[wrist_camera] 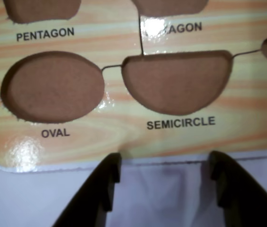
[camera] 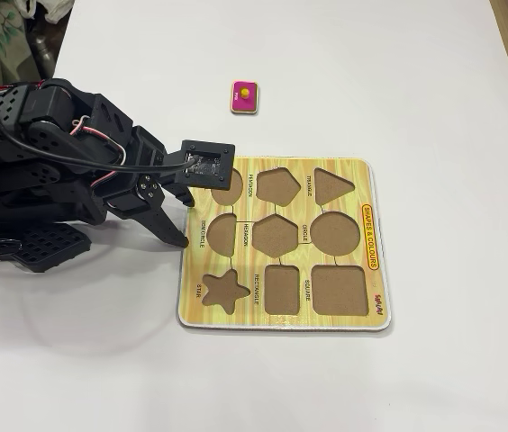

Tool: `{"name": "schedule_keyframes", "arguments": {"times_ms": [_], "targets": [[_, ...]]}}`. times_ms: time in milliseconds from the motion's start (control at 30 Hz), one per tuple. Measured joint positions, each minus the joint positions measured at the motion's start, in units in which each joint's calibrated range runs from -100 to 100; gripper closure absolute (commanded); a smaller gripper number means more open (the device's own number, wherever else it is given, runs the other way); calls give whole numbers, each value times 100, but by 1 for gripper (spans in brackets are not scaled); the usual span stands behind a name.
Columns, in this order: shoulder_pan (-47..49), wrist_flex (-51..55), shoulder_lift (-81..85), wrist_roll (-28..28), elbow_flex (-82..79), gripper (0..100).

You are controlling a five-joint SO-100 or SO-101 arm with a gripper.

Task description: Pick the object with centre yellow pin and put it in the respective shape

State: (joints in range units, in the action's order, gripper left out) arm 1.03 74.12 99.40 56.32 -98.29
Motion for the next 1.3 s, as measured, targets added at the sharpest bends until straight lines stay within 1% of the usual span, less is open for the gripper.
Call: {"name": "schedule_keyframes", "arguments": {"times_ms": [1300], "targets": [[0,0,0,0,0,78]]}}
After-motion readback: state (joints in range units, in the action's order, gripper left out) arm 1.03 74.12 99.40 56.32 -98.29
